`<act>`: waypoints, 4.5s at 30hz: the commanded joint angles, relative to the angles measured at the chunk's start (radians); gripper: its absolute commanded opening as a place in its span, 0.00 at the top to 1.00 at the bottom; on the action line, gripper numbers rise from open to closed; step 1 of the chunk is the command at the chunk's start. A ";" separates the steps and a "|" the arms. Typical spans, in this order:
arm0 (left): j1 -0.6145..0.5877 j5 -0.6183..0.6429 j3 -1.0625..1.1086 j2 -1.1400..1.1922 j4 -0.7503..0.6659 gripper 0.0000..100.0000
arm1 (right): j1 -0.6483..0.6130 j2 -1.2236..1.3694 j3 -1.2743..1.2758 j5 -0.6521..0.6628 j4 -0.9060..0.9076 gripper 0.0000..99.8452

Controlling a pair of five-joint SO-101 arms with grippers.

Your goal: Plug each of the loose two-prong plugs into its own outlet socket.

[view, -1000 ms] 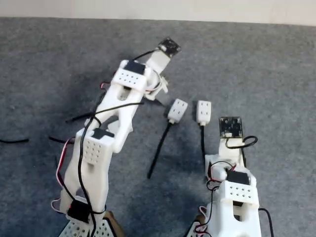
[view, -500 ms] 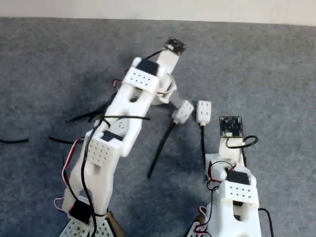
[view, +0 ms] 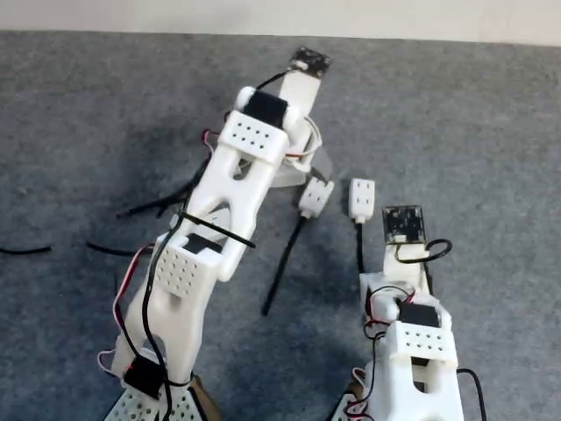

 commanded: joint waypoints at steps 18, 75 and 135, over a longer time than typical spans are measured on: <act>0.027 0.002 -0.010 0.240 -0.153 0.75 | -0.007 -0.015 0.010 0.011 -0.016 0.73; 0.081 0.052 -0.252 0.156 0.187 0.74 | -0.008 -0.012 0.008 0.011 -0.019 0.73; -0.021 -0.965 1.945 -1.400 -0.276 1.00 | -0.041 -0.012 0.012 0.012 -0.012 0.73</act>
